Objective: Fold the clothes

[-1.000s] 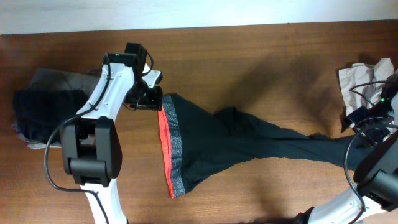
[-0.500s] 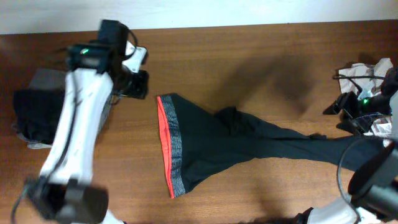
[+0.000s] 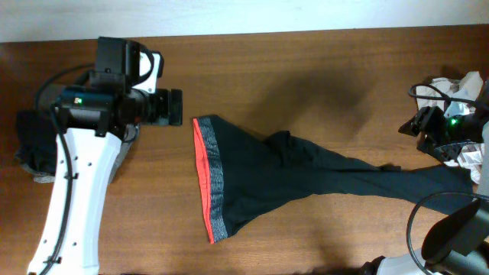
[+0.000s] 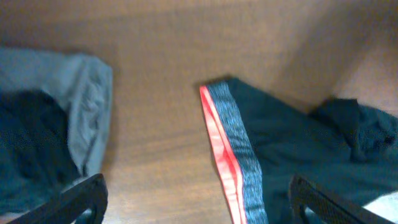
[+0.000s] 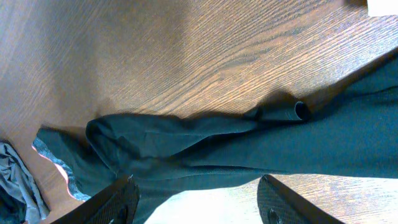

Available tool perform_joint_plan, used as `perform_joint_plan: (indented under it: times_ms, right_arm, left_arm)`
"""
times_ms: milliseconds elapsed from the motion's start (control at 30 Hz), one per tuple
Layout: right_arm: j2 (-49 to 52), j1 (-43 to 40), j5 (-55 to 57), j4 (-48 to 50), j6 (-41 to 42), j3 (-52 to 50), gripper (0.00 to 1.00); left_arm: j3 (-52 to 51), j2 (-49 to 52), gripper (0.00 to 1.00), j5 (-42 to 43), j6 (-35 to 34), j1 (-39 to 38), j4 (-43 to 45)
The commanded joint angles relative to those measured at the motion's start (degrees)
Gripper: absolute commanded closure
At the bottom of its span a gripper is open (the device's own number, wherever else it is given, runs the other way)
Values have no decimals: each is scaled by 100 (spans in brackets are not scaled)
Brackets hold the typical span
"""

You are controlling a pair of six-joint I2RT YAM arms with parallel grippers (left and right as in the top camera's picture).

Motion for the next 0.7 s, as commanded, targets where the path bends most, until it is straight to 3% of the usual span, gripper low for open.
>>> perform_joint_plan:
  times_ms: [0,200,300,667]
  right_arm:
    - [-76,31,-87,-7,-66,81,33]
    - [-76,31,-90,-4,-63,81,30]
    - [-76,31,-90,-11,-63,81,28]
    - [-76,31,-85,-37,-63,81,27]
  left_arm:
    - [-640,101,9,212,-195,-13,35]
    - [-2527,149,3,1768,164,-13,1591]
    - [-3027,293,2,2159,313,-11,2179]
    - [-3152,905,7,2435,756,-417,2006]
